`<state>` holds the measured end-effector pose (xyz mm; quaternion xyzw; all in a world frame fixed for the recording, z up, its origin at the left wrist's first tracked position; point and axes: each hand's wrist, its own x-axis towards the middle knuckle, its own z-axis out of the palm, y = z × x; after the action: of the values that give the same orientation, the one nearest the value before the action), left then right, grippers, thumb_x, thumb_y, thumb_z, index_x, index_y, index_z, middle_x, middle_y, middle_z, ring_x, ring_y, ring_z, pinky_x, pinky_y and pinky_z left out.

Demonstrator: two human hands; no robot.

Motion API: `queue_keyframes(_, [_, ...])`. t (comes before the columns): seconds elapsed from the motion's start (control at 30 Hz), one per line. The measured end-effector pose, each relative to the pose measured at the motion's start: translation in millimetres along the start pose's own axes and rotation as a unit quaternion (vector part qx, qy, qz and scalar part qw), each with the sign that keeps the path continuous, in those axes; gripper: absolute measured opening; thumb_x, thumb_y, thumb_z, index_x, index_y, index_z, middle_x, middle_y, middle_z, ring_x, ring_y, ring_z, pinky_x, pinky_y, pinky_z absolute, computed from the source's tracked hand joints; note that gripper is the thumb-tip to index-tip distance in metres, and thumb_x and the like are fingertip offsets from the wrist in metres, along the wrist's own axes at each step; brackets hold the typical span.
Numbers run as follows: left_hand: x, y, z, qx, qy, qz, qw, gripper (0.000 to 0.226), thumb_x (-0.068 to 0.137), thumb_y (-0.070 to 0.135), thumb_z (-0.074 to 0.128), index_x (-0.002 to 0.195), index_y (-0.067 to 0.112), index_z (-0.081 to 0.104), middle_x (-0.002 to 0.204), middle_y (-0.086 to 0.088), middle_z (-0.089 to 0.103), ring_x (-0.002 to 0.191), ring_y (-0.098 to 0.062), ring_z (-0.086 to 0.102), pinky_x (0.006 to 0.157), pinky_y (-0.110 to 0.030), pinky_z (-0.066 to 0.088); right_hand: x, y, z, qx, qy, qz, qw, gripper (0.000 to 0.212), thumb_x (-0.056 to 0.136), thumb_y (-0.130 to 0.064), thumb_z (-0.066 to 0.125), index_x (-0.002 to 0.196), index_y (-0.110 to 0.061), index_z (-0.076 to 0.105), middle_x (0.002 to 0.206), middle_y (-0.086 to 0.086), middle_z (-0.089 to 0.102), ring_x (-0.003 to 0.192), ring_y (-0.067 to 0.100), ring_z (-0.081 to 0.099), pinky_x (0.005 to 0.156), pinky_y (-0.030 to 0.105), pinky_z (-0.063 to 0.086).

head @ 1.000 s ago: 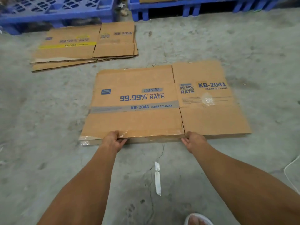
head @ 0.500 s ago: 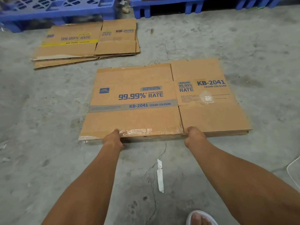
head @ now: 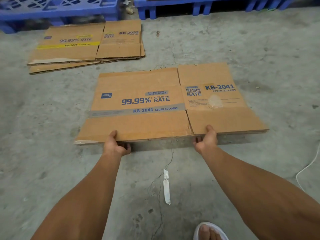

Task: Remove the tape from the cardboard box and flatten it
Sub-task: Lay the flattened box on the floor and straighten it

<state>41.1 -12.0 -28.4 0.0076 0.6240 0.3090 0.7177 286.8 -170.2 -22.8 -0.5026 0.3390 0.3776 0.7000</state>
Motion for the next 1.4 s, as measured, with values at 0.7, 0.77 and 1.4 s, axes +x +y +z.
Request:
queue_keyframes(0.7, [-167.7,116.6,109.2,-0.045,-0.164,0.200,0.965,0.005,0.095,0.010,0.054,0.090,0.010,0.057,0.098,-0.012,0.065,0.094,-0.031,0.064,0.090,-0.053,0.051,-140.1,-90.6,93.9,0.021,-0.206,-0.023,0.978,0.043,0.093,-0.018,0.061,0.134,-0.015,0.046,0.150,0.025,0.027,0.135,0.043,0.035,0.097,0.055,0.048])
queue_keyframes(0.77, [-183.8,132.1,112.2,-0.061,-0.183,0.204,0.960,0.004,0.094,0.010,0.056,0.091,0.010,0.058,0.097,-0.012,0.068,0.097,-0.032,0.066,0.090,-0.054,0.052,-156.2,-93.0,107.8,0.029,-0.214,-0.031,0.976,0.044,0.092,-0.020,0.063,0.133,-0.013,0.047,0.149,0.026,0.028,0.136,0.043,0.034,0.092,0.052,0.048])
queue_keyframes(1.4, [-121.9,437.7,33.0,-0.138,-0.295,0.191,0.926,0.031,0.086,0.009,0.064,0.117,0.007,0.062,0.105,-0.016,0.072,0.094,-0.037,0.070,0.070,-0.054,0.058,-268.7,81.0,355.7,0.088,-0.317,-0.144,0.933,0.028,0.078,-0.014,0.072,0.105,-0.015,0.064,0.124,0.013,0.061,0.107,0.039,0.060,0.090,0.060,0.050])
